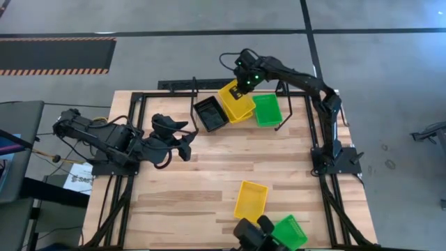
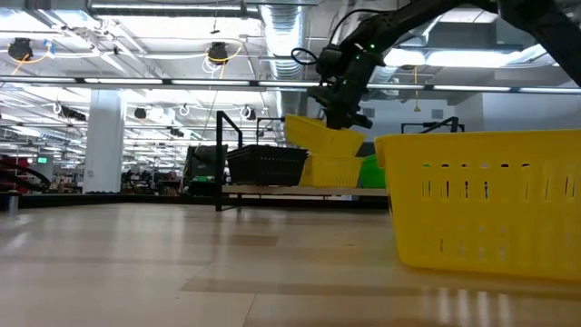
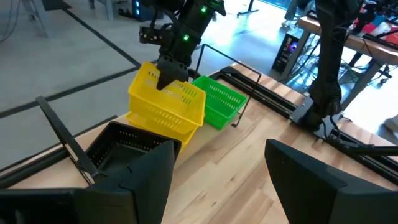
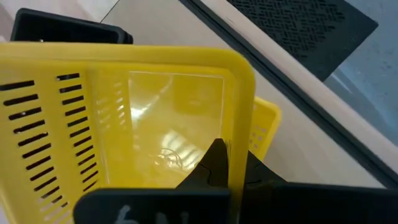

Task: Stack baskets on shelf by color
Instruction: Stack the left yellow bin on top of the yellow bin on the shelf

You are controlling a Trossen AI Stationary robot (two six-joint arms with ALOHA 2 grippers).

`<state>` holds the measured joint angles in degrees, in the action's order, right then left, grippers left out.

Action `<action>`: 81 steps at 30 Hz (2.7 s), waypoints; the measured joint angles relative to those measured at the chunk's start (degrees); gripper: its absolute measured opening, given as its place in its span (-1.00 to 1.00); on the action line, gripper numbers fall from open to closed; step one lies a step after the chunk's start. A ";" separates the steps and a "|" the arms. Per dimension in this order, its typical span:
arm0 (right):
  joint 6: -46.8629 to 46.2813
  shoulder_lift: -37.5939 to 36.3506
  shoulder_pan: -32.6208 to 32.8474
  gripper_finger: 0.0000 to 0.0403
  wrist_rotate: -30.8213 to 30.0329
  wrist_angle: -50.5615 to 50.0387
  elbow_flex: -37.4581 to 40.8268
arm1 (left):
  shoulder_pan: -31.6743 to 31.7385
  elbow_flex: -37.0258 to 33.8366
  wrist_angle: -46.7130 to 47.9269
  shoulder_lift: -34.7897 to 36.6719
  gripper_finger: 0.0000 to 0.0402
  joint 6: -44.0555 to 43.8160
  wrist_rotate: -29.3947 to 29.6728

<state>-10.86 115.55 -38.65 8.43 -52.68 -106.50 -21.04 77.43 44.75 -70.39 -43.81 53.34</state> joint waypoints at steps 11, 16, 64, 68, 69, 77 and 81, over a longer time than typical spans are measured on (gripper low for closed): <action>-5.71 0.00 1.63 -1.00 -2.06 -2.34 0.00 | 0.00 0.00 -0.37 0.00 0.20 0.02 -0.02; -7.36 0.00 2.67 -1.00 -2.21 -3.48 0.00 | 0.00 0.00 -0.39 0.00 0.20 0.04 -0.34; -4.68 0.00 1.59 -1.00 0.35 -0.19 6.58 | 0.02 -0.02 -0.70 0.00 0.20 -0.22 -1.73; -2.39 0.02 1.65 -0.94 0.35 -0.18 6.58 | 0.02 -0.02 -0.70 0.00 0.20 -0.22 -1.66; -2.25 0.02 1.79 -0.90 0.33 -0.13 6.58 | 0.02 -0.02 -0.70 -0.02 0.20 -0.22 -1.66; -1.20 0.02 2.66 -0.65 -0.63 1.84 6.58 | 0.02 -0.02 -1.00 0.00 0.20 -0.22 -1.68; -1.04 0.02 2.76 -0.52 -0.99 2.00 6.56 | 0.02 -0.02 -1.31 -0.02 0.20 -0.22 -1.68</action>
<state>-11.90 115.57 -35.89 7.43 -50.68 -99.94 -21.02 77.41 43.44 -70.41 -44.03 51.66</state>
